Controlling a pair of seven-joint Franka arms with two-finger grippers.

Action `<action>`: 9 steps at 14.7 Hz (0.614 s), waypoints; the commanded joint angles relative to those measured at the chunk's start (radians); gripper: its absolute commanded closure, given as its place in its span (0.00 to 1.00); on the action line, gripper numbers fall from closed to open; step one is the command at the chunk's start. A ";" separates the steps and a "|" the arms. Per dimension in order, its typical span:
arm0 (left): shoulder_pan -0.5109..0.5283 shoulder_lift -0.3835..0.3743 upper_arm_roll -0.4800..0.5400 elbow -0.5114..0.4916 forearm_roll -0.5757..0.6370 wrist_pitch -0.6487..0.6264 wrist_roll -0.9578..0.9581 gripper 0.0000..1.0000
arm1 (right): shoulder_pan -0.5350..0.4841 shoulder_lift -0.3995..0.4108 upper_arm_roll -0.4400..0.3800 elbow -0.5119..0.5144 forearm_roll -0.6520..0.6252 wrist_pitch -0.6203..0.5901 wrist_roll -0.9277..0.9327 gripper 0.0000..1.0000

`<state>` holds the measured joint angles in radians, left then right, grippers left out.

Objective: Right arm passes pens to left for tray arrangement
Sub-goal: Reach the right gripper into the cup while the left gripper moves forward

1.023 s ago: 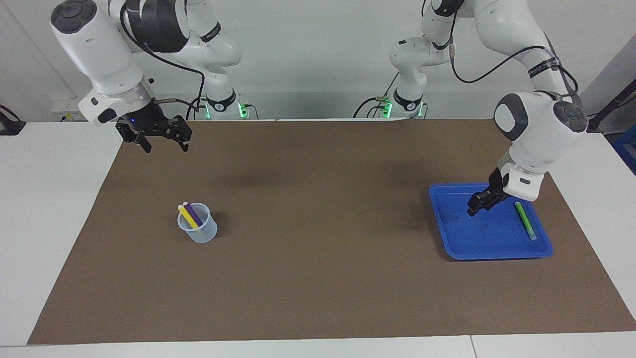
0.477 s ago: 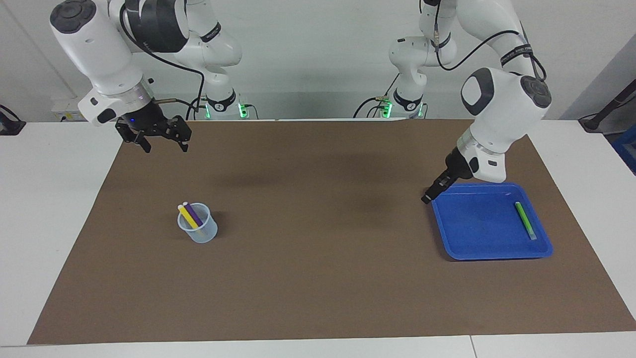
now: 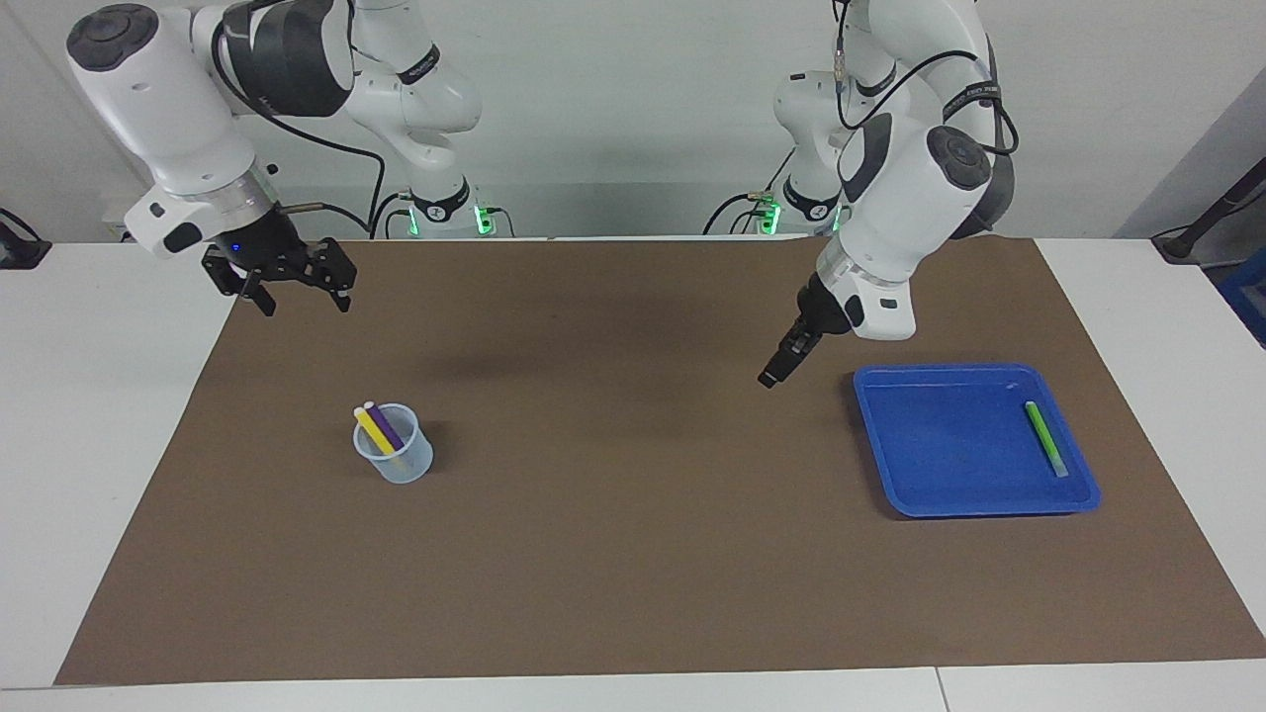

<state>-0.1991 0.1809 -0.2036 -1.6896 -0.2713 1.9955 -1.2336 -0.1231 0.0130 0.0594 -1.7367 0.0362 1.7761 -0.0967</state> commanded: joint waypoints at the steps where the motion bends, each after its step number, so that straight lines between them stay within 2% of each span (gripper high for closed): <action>1: -0.048 -0.006 -0.004 0.002 -0.016 0.042 -0.140 0.13 | -0.004 0.076 0.011 -0.023 -0.004 0.101 -0.012 0.00; 3: -0.092 -0.006 -0.004 -0.001 -0.019 0.075 -0.234 0.08 | -0.018 0.129 0.011 -0.020 0.025 0.141 0.069 0.00; 6: -0.155 -0.006 -0.002 -0.018 -0.019 0.140 -0.384 0.00 | -0.023 0.169 0.010 -0.021 0.108 0.189 0.224 0.00; 9: -0.187 -0.008 -0.002 -0.022 -0.019 0.164 -0.496 0.00 | -0.047 0.203 0.011 -0.053 0.111 0.239 0.258 0.00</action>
<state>-0.3662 0.1821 -0.2172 -1.6927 -0.2743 2.1329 -1.6662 -0.1379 0.2048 0.0577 -1.7624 0.1272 1.9778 0.1334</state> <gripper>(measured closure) 0.000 0.000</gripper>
